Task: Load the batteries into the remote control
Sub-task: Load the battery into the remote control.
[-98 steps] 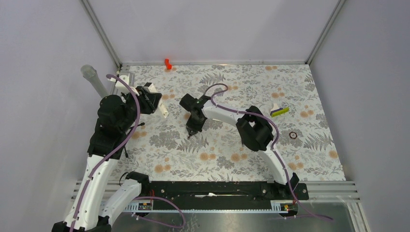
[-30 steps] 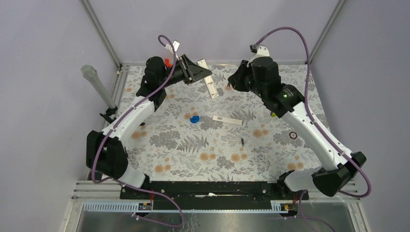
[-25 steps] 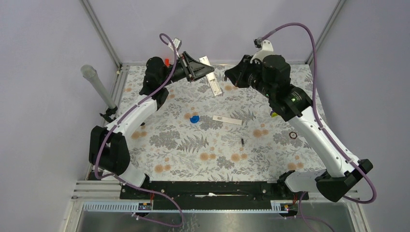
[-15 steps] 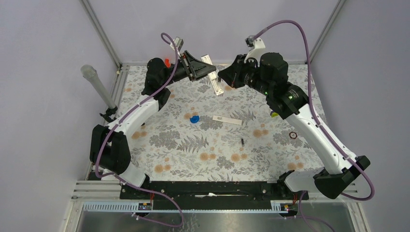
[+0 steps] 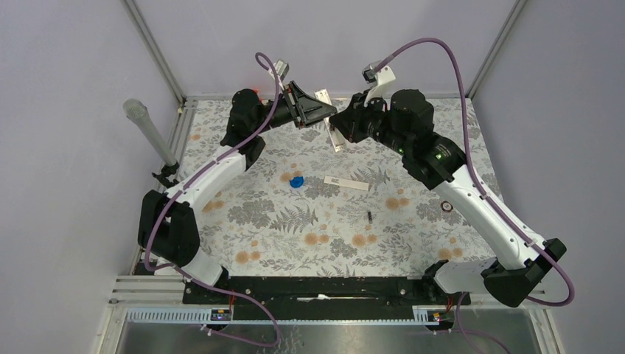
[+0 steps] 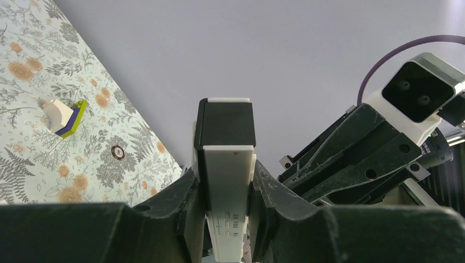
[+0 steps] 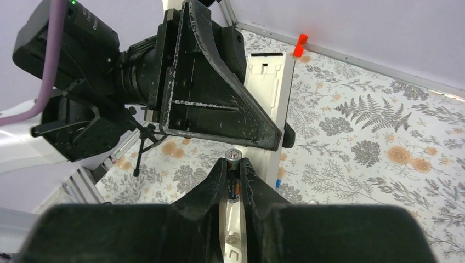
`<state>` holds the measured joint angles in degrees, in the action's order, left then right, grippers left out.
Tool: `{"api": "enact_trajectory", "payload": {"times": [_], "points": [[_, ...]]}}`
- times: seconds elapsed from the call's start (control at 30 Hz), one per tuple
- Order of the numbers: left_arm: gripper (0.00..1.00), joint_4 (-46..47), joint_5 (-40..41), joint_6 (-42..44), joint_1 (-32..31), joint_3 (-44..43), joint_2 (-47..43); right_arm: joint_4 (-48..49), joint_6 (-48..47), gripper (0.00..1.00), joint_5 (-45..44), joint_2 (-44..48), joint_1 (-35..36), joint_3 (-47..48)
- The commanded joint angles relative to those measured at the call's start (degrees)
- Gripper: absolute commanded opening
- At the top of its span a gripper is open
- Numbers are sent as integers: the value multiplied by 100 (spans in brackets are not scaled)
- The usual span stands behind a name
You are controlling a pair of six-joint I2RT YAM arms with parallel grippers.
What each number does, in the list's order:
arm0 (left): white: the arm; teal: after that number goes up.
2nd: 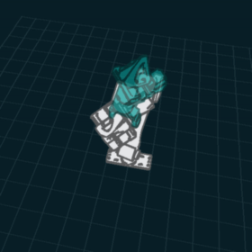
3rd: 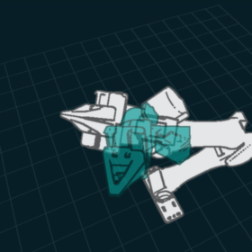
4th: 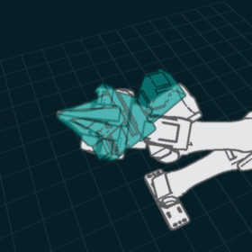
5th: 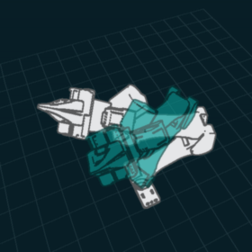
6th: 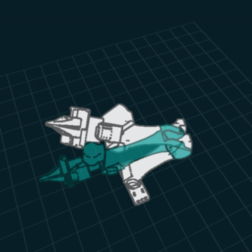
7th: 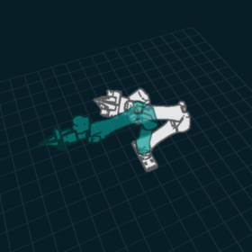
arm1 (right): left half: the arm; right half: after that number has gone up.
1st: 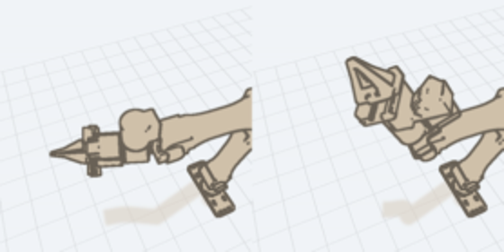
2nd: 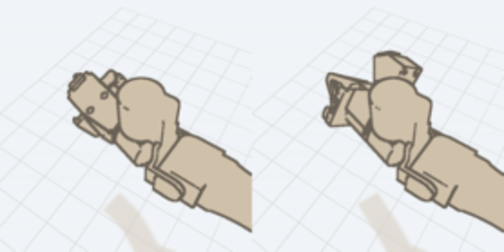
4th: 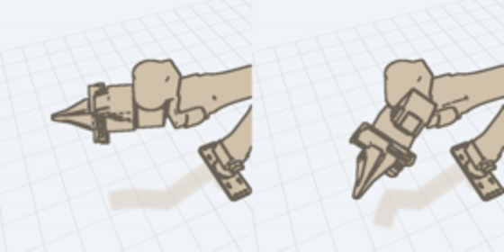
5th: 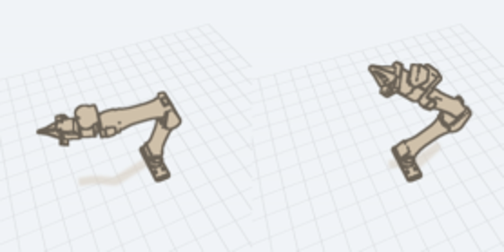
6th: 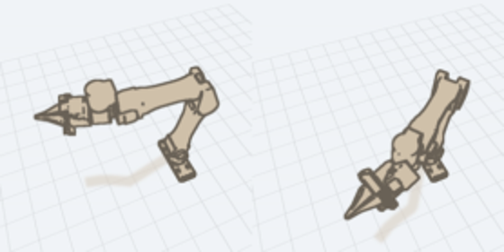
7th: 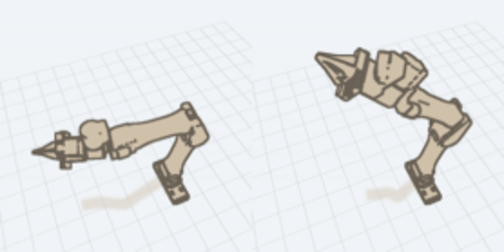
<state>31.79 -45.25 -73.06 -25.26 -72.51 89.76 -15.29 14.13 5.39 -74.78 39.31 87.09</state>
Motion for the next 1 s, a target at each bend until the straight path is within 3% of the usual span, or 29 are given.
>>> {"api": "enact_trajectory", "payload": {"times": [0.0, 0.53, 0.87, 0.97], "points": [[0, -60, -32, 124, 12, -421, -63, 391, -412, 14, -129, 277, 42, -64], [0, -251, -4, -77, 27, -710, 177, -61, -1278, 12, -145, 236, 268, -157], [0, -180, -6, -104, 65, -706, 172, -103, -1156, 12, -613, 280, 268, -120], [0, -176, -6, -108, 65, -686, 165, -16, -1051, 13, -371, 227, 268, -142]]}}
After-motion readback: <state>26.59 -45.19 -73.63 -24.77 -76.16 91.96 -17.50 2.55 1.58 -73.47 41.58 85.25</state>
